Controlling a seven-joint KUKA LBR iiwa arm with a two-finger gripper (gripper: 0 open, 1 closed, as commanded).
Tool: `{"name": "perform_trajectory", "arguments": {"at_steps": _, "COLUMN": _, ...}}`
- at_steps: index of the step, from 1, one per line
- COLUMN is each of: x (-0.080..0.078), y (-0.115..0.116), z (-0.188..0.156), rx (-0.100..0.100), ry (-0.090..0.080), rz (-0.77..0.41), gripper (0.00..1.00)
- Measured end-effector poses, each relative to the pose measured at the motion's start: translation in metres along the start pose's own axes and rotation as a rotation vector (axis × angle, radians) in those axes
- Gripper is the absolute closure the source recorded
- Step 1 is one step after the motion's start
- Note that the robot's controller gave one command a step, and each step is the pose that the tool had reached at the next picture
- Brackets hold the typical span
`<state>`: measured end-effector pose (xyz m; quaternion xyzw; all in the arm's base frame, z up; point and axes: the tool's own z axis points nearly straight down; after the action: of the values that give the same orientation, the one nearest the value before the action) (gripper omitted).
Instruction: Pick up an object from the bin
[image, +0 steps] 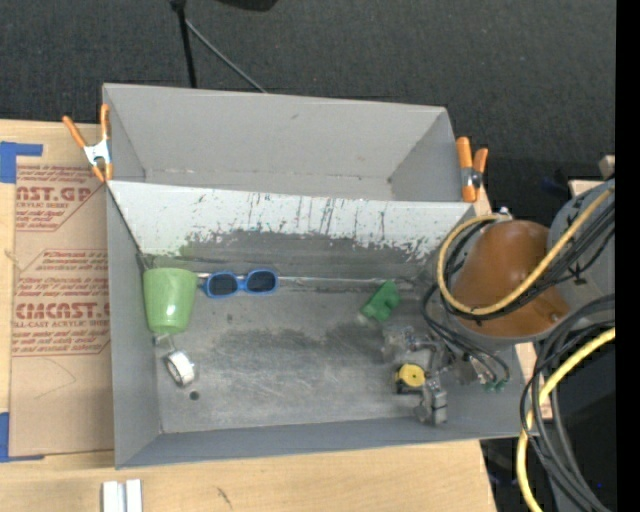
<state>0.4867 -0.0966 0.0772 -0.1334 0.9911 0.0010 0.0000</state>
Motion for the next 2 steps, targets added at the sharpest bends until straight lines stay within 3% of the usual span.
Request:
{"name": "perform_trajectory", "arguments": {"at_steps": 1, "x": -0.0007, "y": -0.0001, "z": -0.0021, "rx": 0.001, "ry": -0.001, "rz": -0.001, "gripper": 1.0}}
{"name": "perform_trajectory", "arguments": {"at_steps": 2, "x": -0.0024, "y": -0.0005, "z": -0.0029, "rx": 0.003, "ry": -0.007, "rz": -0.001, "gripper": 0.0}}
